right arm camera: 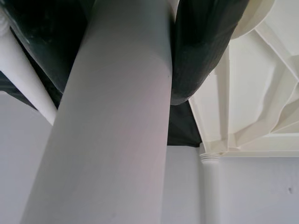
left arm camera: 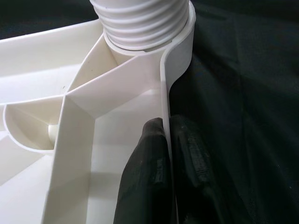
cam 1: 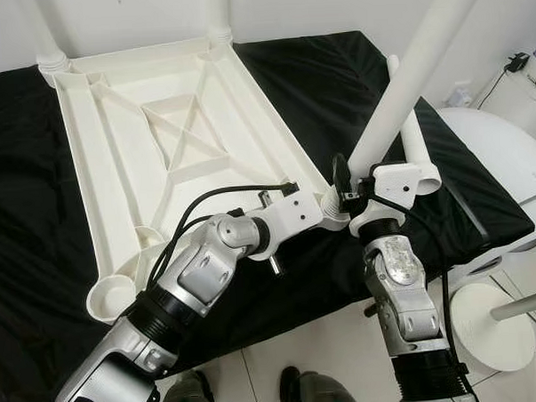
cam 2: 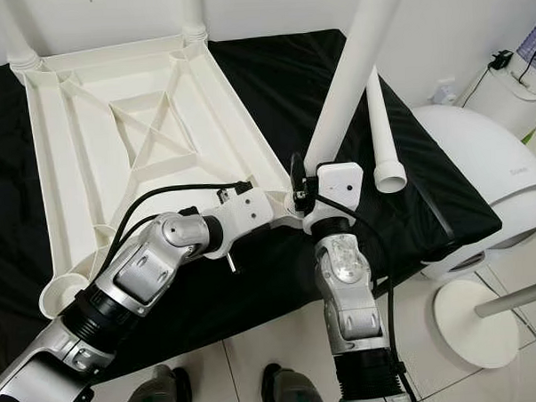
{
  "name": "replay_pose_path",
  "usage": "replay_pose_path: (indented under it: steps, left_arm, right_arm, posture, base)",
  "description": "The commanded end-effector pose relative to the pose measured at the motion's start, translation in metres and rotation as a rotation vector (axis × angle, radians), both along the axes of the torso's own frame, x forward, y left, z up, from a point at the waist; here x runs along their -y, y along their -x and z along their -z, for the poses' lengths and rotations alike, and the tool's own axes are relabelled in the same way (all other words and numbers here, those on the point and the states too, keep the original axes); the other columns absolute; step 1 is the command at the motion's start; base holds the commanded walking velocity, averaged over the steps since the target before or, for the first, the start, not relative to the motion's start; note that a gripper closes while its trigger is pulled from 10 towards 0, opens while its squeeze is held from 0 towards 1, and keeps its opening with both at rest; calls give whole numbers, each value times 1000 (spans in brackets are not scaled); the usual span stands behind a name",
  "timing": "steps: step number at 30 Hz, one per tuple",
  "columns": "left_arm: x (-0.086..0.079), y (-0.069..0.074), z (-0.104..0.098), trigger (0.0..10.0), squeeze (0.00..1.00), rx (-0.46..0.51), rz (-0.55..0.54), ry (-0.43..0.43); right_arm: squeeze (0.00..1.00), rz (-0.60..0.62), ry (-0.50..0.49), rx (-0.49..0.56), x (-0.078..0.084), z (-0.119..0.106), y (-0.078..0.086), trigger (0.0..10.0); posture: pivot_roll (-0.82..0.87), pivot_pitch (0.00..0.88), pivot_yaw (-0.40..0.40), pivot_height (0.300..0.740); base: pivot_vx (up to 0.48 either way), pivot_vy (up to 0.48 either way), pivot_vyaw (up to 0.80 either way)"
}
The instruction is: Building children table
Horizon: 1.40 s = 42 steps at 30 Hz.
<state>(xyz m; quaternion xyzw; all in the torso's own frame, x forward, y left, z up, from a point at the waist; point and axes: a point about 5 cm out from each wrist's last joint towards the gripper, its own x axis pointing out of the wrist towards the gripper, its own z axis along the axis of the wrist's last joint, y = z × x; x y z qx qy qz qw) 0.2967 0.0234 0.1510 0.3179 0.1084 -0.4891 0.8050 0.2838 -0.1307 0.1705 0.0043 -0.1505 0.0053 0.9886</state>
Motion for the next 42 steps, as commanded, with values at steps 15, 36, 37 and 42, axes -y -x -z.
replay_pose_path:
  steps: [15,36,37,42]
  left_arm:
    - [-15,-3,14,10000,0,-32,-68,-83]
    - [-9,-4,12,10000,0,-27,-32,-83]
    - [-8,-4,12,10000,0,-27,-31,-83]
    - [-7,-3,12,10000,0,-26,-20,-85]
  right_arm:
    - [0,230,8,-97,12,22,0,10000]
    - [0,345,-29,-97,14,24,-1,10000]
    - [0,345,-35,-98,14,24,-1,10000]
    - [1000,308,-56,-92,12,24,1,10000]
  posture:
    - [22,145,-37,740]
    - [-5,144,-4,740]
    - [-5,144,-4,740]
    - [-13,142,1,740]
  base:
    - [0,0,0]
    - [0,0,0]
    - [0,0,0]
    - [0,0,0]
